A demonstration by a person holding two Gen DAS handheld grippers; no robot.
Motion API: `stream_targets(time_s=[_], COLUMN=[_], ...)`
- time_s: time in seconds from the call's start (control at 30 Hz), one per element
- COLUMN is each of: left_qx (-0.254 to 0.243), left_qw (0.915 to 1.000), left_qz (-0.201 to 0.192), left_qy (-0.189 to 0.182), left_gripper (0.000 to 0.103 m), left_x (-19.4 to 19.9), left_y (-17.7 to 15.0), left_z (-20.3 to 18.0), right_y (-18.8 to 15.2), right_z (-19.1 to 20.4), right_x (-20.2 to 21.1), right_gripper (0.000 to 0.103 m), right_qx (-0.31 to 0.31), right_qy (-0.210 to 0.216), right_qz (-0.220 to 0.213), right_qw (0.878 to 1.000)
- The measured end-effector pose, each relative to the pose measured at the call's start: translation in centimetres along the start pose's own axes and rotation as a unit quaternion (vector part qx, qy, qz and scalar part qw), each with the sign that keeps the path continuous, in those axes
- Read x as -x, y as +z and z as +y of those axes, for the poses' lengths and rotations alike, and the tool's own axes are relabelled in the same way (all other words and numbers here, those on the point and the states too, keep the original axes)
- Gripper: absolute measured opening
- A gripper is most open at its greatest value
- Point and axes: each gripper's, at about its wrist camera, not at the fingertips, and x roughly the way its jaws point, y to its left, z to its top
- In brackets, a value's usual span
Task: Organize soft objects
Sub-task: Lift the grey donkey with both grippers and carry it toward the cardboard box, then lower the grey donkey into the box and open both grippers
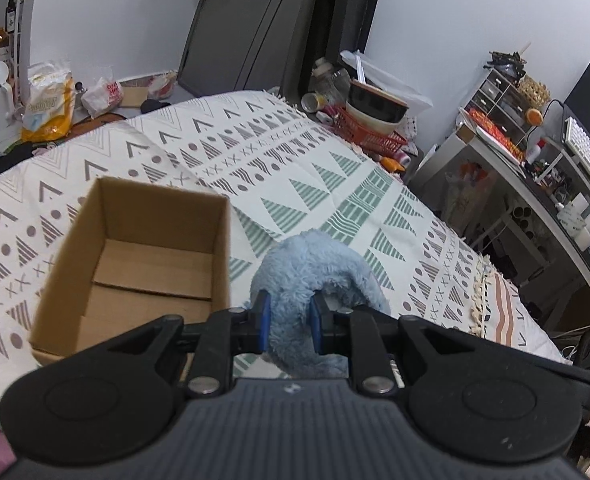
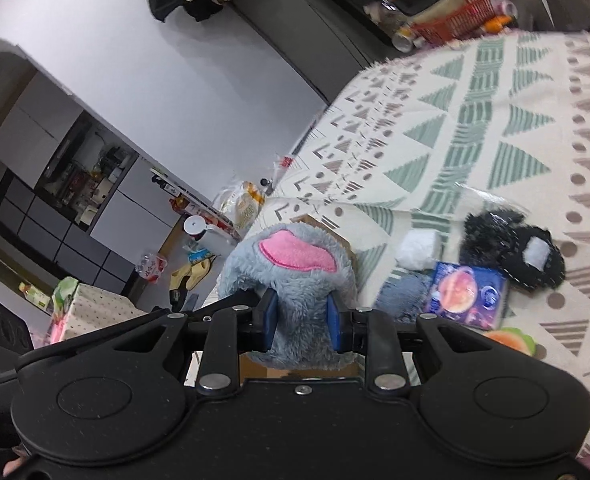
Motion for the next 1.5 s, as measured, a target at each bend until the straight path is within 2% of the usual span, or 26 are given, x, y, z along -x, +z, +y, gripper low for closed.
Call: stream_targets(time_s=[0.57,0.83,1.1,1.5], left_qx=[0.045,0.067,0.092,0.094], left_qw=[0.9988,0.9977,0.9956,0.9933], left_qz=[-0.015,-0.01,0.012,0.054], left_qy=[-0.008,0.0,0.012,0.039], left_gripper=[0.019,0.019,0.019,0.019], left_x=[2.6,2.6,1.0,-2.3], left_y=[1.4,1.6,1.1,1.2], left_z=[6.9,10.3,13.4,14.5], right_y=[-2.4,-3.4,-5.1,-5.6], right_z=[7.5,8.7,8.9,8.0], right_x=[-3.0,-5.4,-8.4,-11.2], right_gripper=[0.025,0.025,0.025,0.029], right_qx=[0.072,0.078,0.096,0.084], right_qy=[-0.025,-0.015,-0.026,-0.048], right_qz=[-0.031,-0.004,0.026,0.067], right_qw=[0.997,0.997,0.995,0.993])
